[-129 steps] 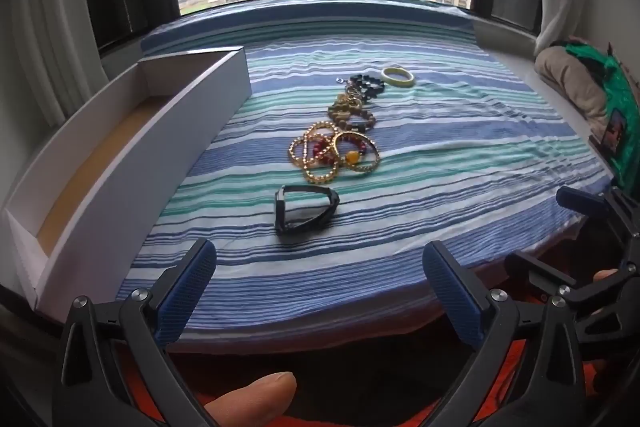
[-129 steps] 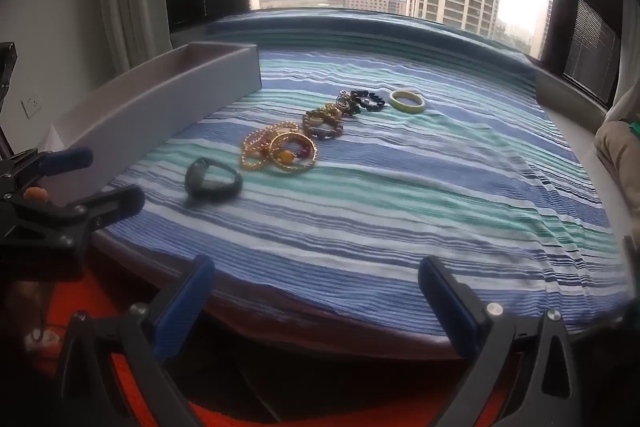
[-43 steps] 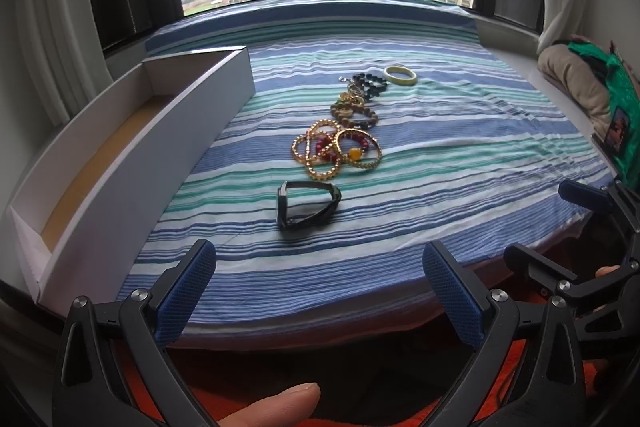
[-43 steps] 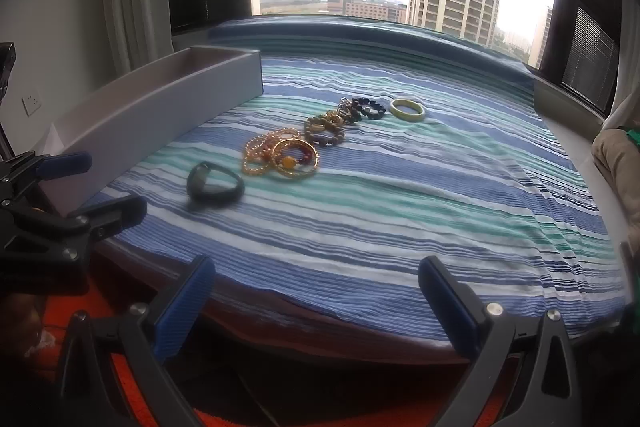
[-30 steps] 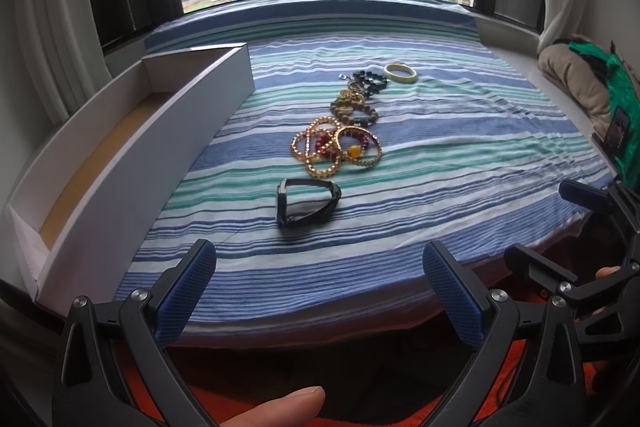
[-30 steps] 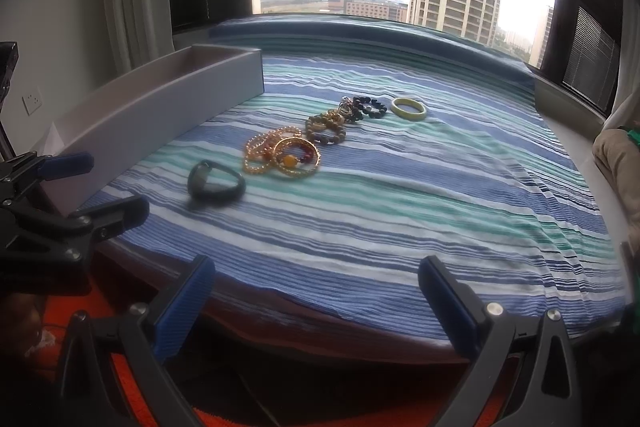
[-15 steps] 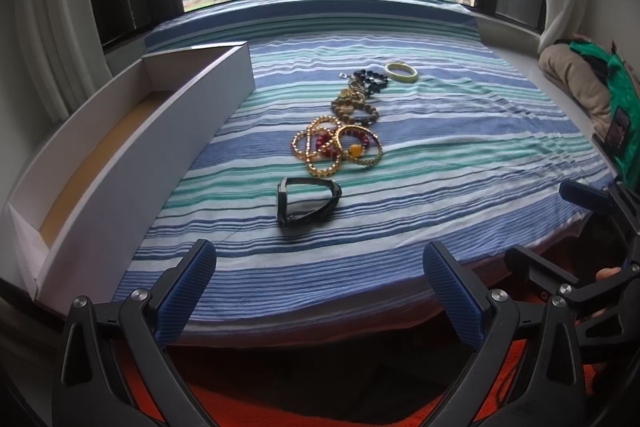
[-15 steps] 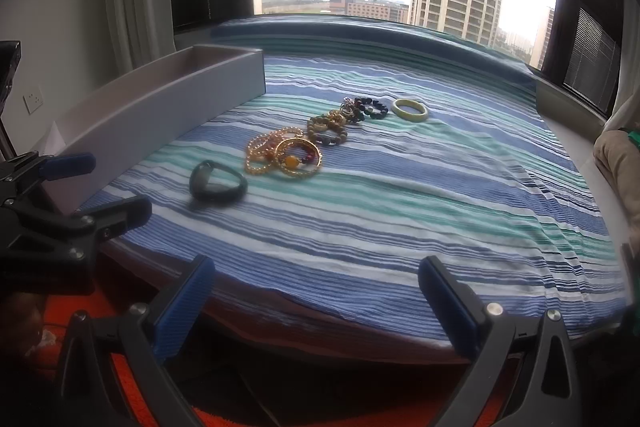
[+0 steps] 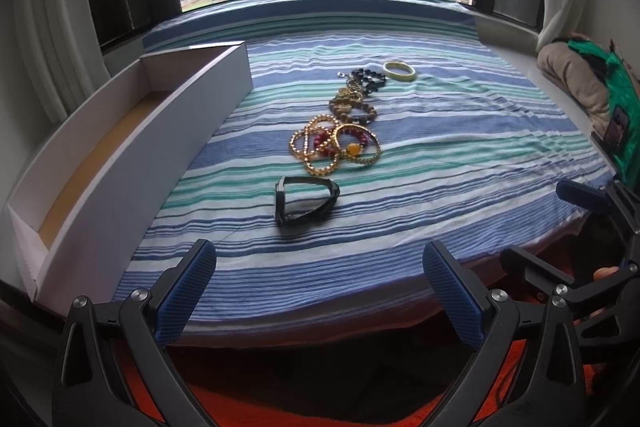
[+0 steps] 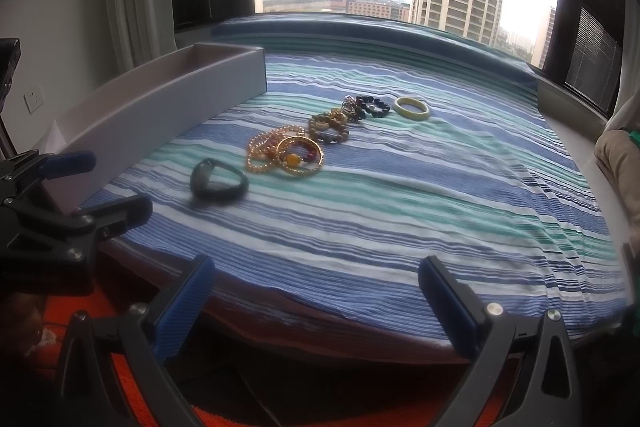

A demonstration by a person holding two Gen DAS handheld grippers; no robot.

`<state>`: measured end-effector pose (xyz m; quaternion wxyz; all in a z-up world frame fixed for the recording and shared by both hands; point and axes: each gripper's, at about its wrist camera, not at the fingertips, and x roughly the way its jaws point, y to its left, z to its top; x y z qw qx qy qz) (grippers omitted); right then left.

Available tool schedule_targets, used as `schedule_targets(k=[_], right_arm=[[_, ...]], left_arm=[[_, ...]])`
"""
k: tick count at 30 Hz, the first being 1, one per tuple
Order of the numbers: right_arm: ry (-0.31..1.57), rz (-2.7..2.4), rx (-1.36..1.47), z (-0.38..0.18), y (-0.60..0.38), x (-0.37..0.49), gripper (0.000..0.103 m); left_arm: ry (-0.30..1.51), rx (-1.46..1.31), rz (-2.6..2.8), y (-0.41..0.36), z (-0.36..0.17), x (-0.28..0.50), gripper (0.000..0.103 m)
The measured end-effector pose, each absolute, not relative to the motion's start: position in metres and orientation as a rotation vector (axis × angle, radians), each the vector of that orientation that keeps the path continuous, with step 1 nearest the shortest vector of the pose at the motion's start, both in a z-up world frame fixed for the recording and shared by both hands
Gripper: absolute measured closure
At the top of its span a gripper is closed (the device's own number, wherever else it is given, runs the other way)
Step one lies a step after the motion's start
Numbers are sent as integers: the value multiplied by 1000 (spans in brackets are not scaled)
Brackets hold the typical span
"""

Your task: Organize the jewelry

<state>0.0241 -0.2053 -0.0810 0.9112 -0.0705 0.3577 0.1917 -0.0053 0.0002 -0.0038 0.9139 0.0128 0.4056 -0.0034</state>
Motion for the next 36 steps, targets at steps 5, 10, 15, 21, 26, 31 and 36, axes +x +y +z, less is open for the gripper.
schedule_targets(k=[5,10,15,21,26,31,36], right_arm=[[738,400,-148,-82,-205,24,0],[745,402,-148,-83,-205,25,0],[744,403,-148,-84,-205,25,0],[744,402,-148,-84,-205,25,0],[744,403,-147,-84,-205,25,0],[750,401,-134,-86,-206,29,0],[746,414,-131,-87,-204,29,0]], left_arm=[[836,28,-8,-1,-4,-5,0],[841,28,-10,-2,-5,-5,0],[843,30,-11,-1,-6,-5,0],[843,32,-12,-2,-6,-5,0],[849,9,-21,5,-5,-1,0],[877,-175,-33,47,-11,17,0],[951,-161,-23,64,-40,57,1]])
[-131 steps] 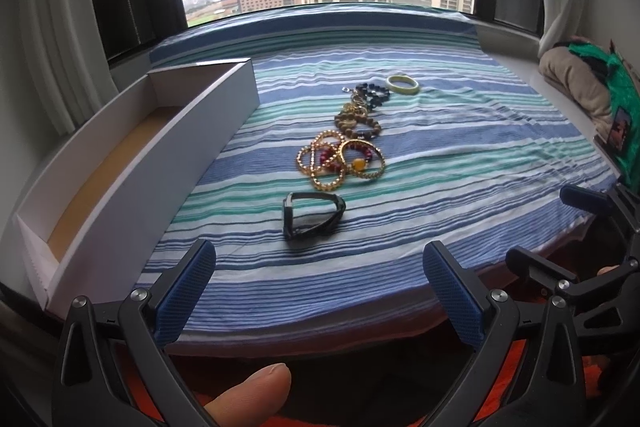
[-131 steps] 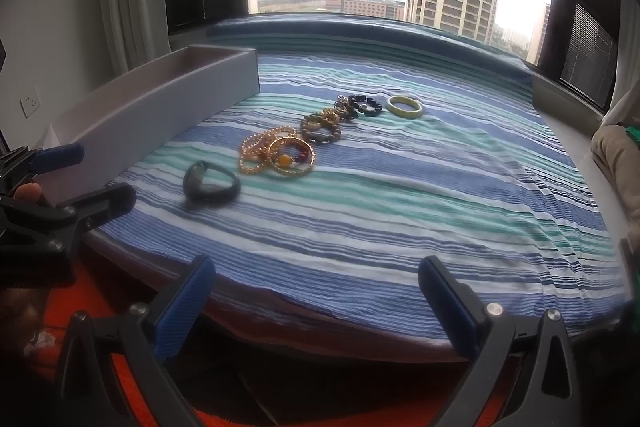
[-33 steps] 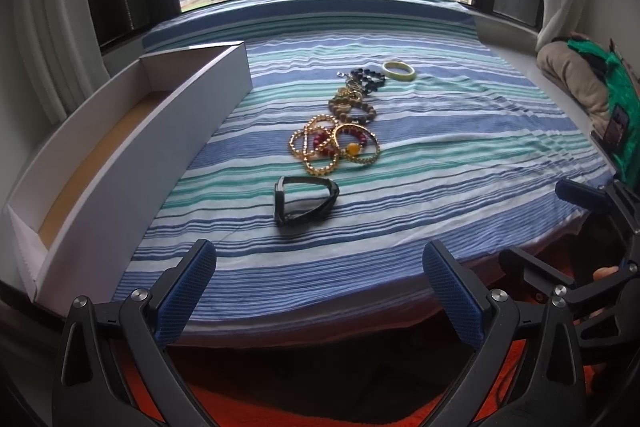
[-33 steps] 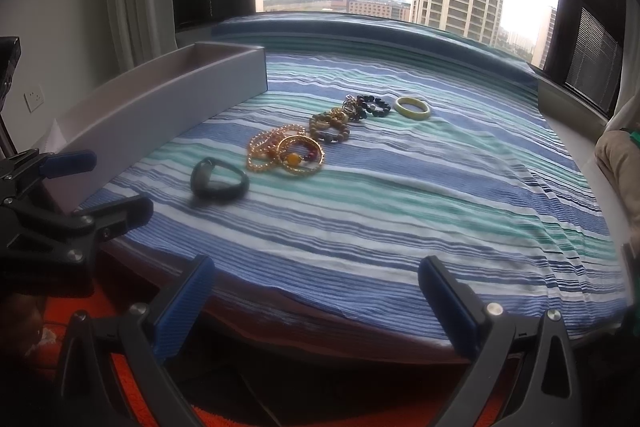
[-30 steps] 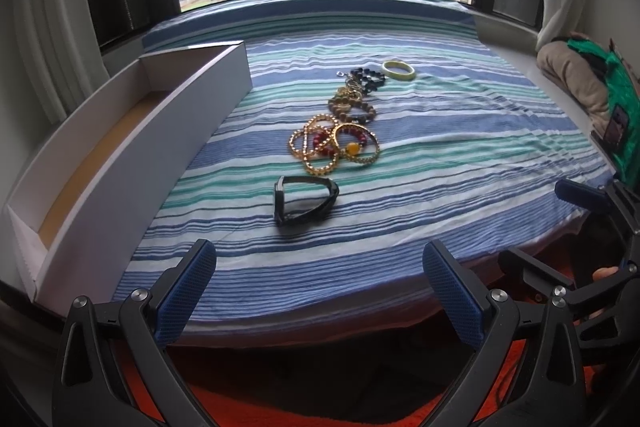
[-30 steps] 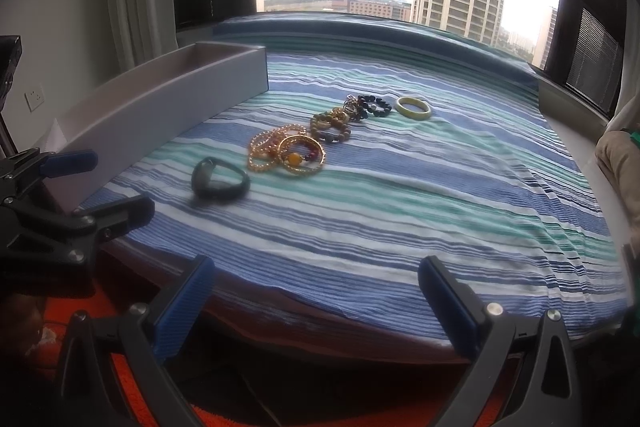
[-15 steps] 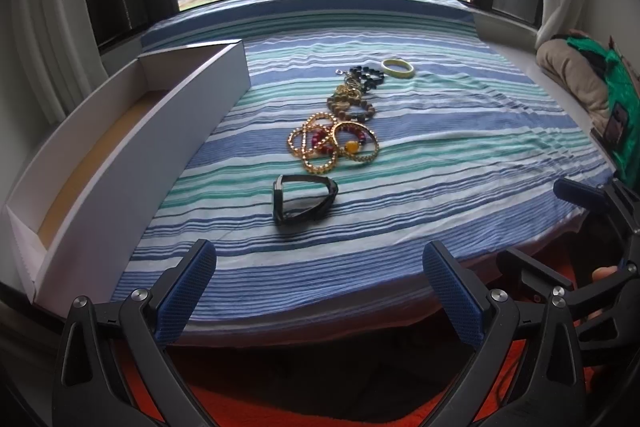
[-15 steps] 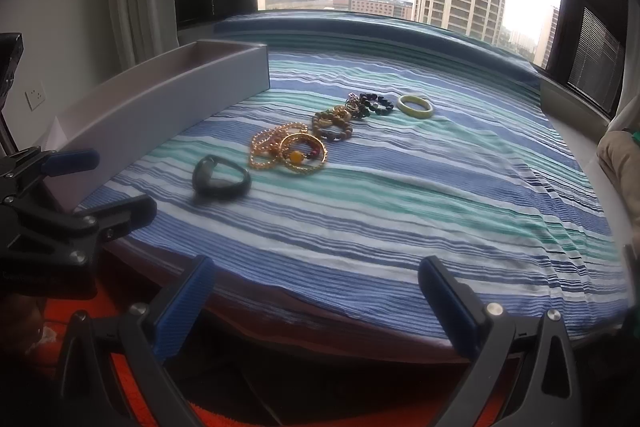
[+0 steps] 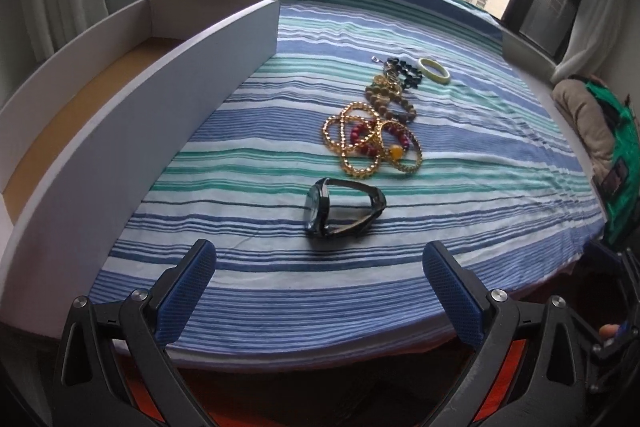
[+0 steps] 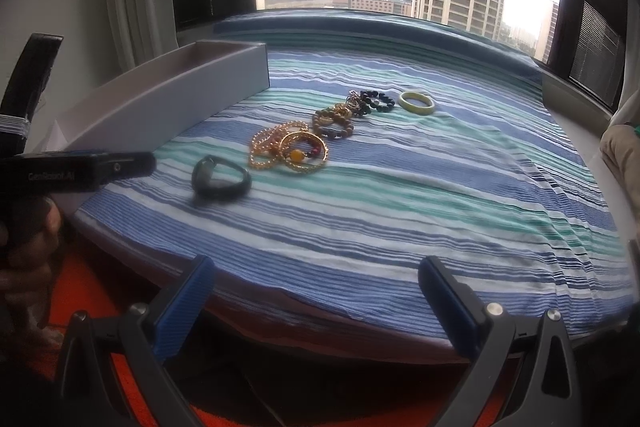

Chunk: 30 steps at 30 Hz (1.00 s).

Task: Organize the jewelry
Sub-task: 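Grasp the black watch with the left tool while the right tool grasps the gold bangle, then carry the watch and bangle into the white box and open both tools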

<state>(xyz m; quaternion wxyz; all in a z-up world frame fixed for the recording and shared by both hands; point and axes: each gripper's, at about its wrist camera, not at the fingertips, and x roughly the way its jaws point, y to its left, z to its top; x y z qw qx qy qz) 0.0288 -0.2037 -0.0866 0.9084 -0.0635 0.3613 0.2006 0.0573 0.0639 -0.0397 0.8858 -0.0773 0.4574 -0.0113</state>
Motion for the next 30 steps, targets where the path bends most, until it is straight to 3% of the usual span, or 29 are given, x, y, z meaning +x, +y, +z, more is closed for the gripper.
schedule_targets(k=[3,7,9,12,13,14,18,19,20,22,24,26,30], right_arm=[[736,414,-135,-85,-204,26,0],[733,394,-128,-83,-212,26,0],[729,396,-140,-78,-217,31,0],[712,433,-219,-64,-219,49,0],[708,456,-250,-60,-217,58,0],[701,482,-270,-58,-214,69,0],[779,631,-259,-70,-185,122,2],[816,674,-248,-77,-174,135,15],[853,710,-239,-85,-162,148,36],[900,764,-241,-101,-135,167,53],[921,792,-254,-114,-112,182,56],[949,800,-273,-125,-94,192,68],[977,776,-336,-143,-73,206,70]], left_arm=[[998,-141,-13,66,-61,85,2],[1043,-130,7,67,-80,111,15],[1074,-98,28,66,-91,118,27],[1096,-107,25,69,-100,120,59],[1092,-124,6,71,-99,120,81],[1086,-135,-12,71,-98,120,94],[1046,-160,23,77,-85,108,94],[1041,-183,25,81,-81,103,94],[1036,-199,29,84,-78,98,94],[1018,-205,44,89,-70,86,94],[1001,-203,59,94,-63,75,94],[992,-212,68,98,-57,65,94],[979,-220,74,102,-51,51,94]])
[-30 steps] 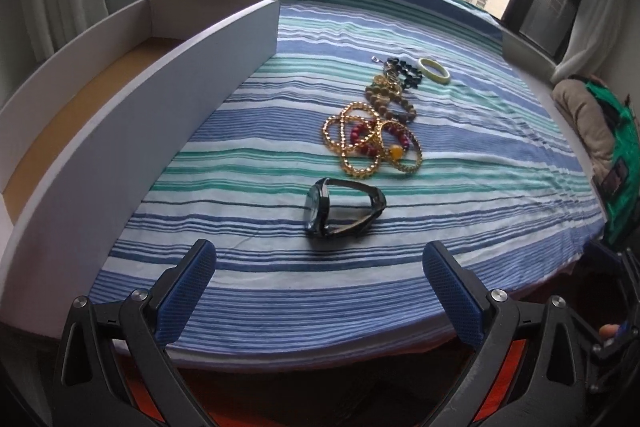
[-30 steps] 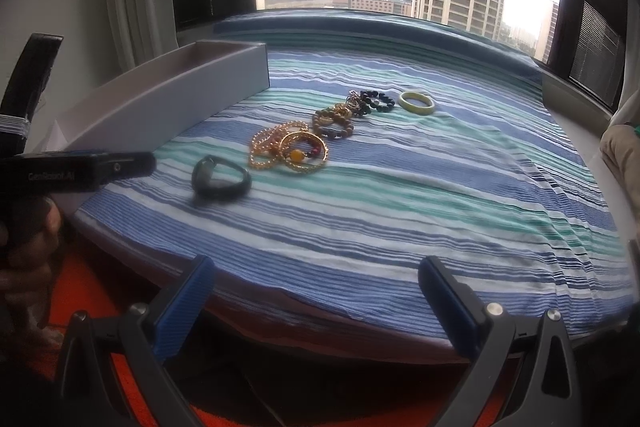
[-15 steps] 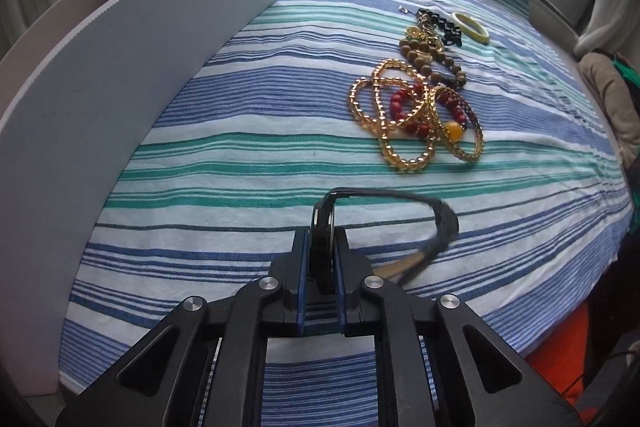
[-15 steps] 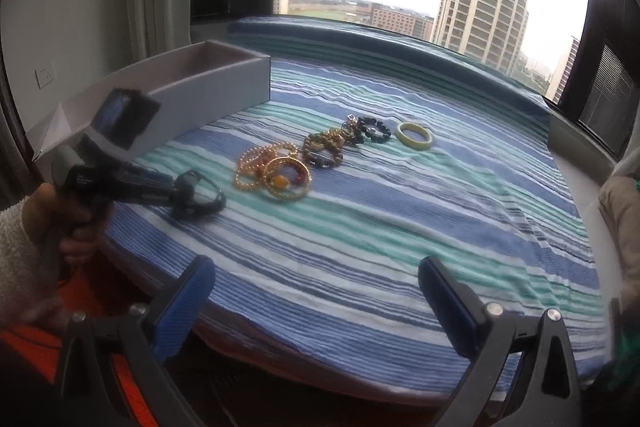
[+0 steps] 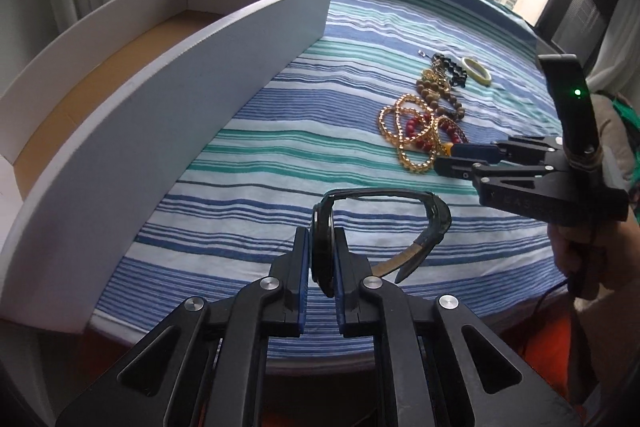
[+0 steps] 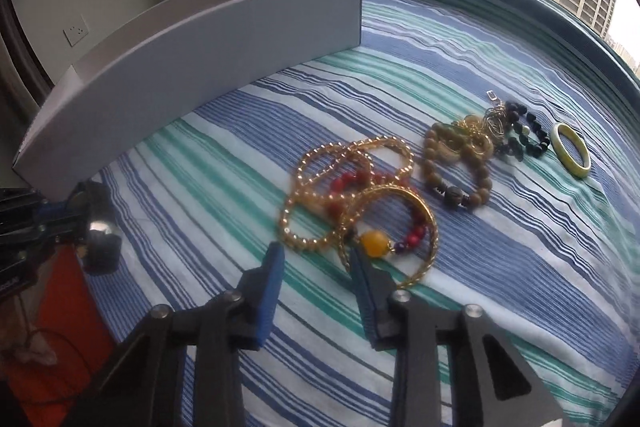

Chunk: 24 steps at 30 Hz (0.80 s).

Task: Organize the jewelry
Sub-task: 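Carry the watch and bangle into the white box and open both tools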

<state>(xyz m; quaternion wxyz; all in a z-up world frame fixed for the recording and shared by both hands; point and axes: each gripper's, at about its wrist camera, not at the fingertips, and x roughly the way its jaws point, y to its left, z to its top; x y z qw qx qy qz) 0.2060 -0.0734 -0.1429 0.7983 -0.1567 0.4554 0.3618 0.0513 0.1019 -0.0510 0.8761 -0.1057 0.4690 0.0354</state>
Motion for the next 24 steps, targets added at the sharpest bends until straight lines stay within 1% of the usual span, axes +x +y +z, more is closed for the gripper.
schedule_targets(k=[3,4,5,6,10,15,17,19,22,24], right_arm=[[1005,747,-368,-156,-67,217,71],[1016,743,-362,-158,-67,221,81],[1019,733,-349,-159,-69,223,96],[1017,728,-322,-156,-72,224,97],[999,738,-182,-128,-98,222,97],[939,814,-67,-66,-102,220,97],[884,877,-60,-33,-80,217,97],[835,954,-59,-6,-49,215,97],[786,1061,-87,19,14,215,97],[773,1111,-119,23,58,215,97]], left_arm=[[979,-224,64,101,-50,48,94],[981,-228,61,101,-50,48,94],[984,-233,60,101,-49,47,94],[987,-241,58,103,-47,46,94],[991,-276,57,117,-24,38,94],[872,-261,137,159,31,30,94],[821,-242,231,184,47,30,94],[808,-242,337,212,51,35,94],[840,-273,460,253,39,46,94],[878,-295,520,274,25,52,94]])
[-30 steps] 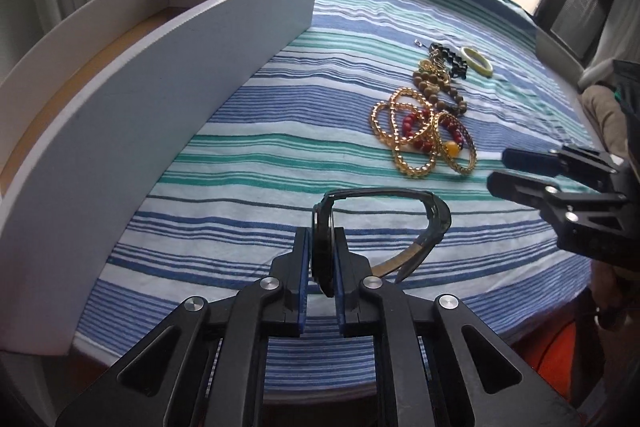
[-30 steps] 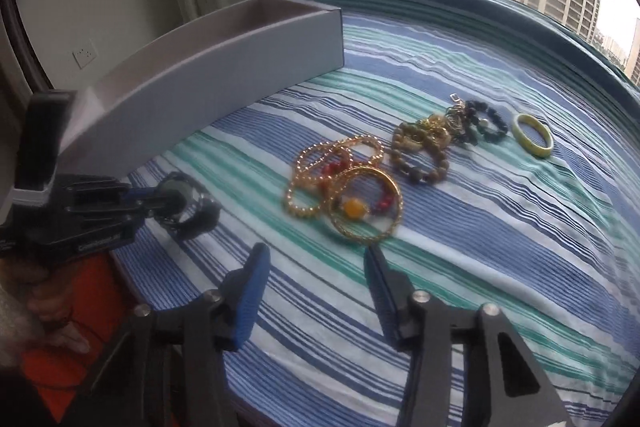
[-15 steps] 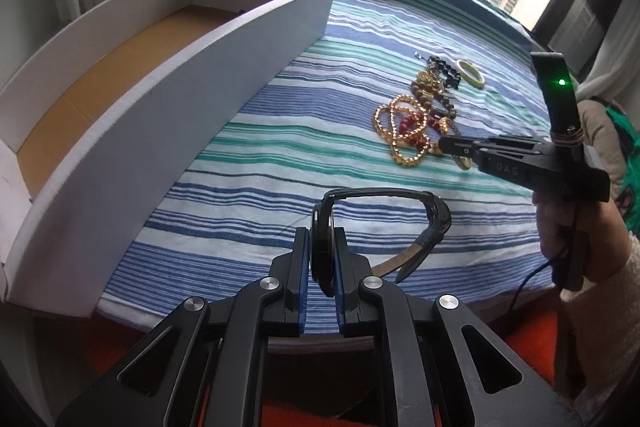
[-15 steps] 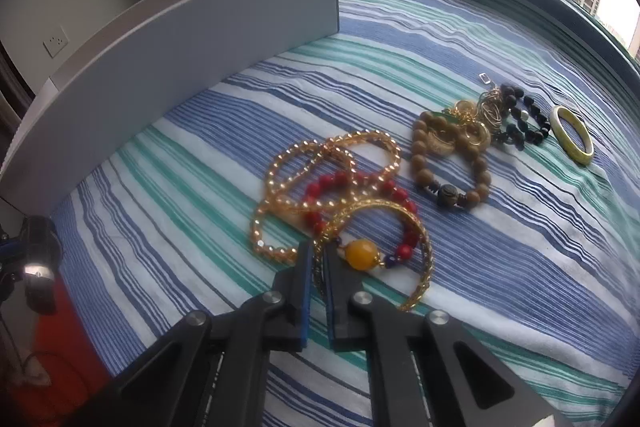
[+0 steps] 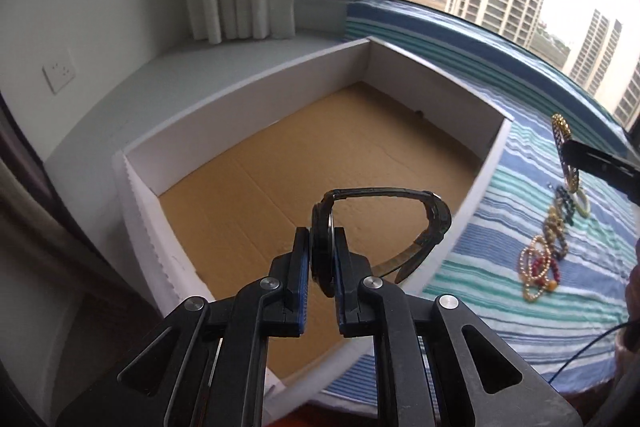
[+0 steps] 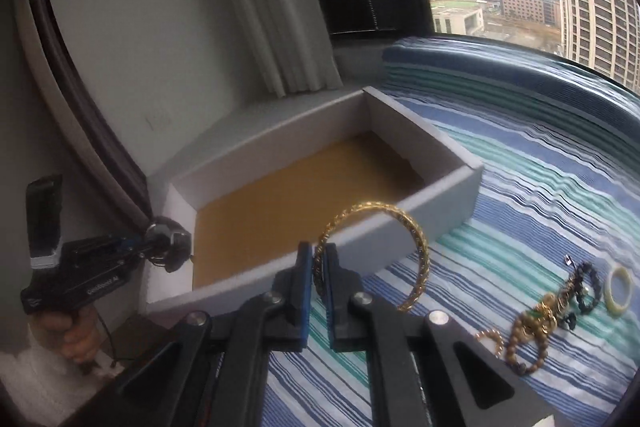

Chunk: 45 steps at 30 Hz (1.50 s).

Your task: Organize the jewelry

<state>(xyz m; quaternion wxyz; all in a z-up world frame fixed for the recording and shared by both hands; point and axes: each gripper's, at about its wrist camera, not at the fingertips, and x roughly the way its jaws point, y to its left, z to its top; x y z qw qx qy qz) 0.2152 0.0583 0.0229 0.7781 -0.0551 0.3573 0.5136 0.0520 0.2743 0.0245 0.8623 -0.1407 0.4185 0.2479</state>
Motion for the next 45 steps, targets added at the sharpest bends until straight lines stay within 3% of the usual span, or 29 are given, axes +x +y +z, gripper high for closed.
schedule_targets(k=[6,12,16,17,18,19,20,24,28,33,45], right_arm=[[893,1141,-234,-18,162,227,97],[951,1090,-343,-56,201,222,96],[943,1070,-323,-59,200,216,88],[943,1070,-315,-59,198,216,73],[940,1065,-302,-58,195,215,66],[936,1056,-291,-56,191,215,59],[932,1053,-281,-54,187,214,59],[877,1047,-241,-39,157,207,58],[809,1004,-202,-29,107,192,47],[763,916,-200,-38,29,168,47],[743,605,-153,-72,-143,106,47]], left_arm=[[979,-337,601,306,-13,57,94],[1011,-334,631,314,-28,61,94],[1017,-340,641,312,-29,61,90],[1010,-336,646,310,-27,60,76],[1000,-326,656,308,-24,58,63],[983,-313,671,307,-21,56,34],[956,-296,692,303,-16,53,20],[868,-246,691,284,4,39,19],[791,-230,629,250,19,25,15],[732,-180,462,185,30,14,9],[836,-74,73,56,-11,31,8]])
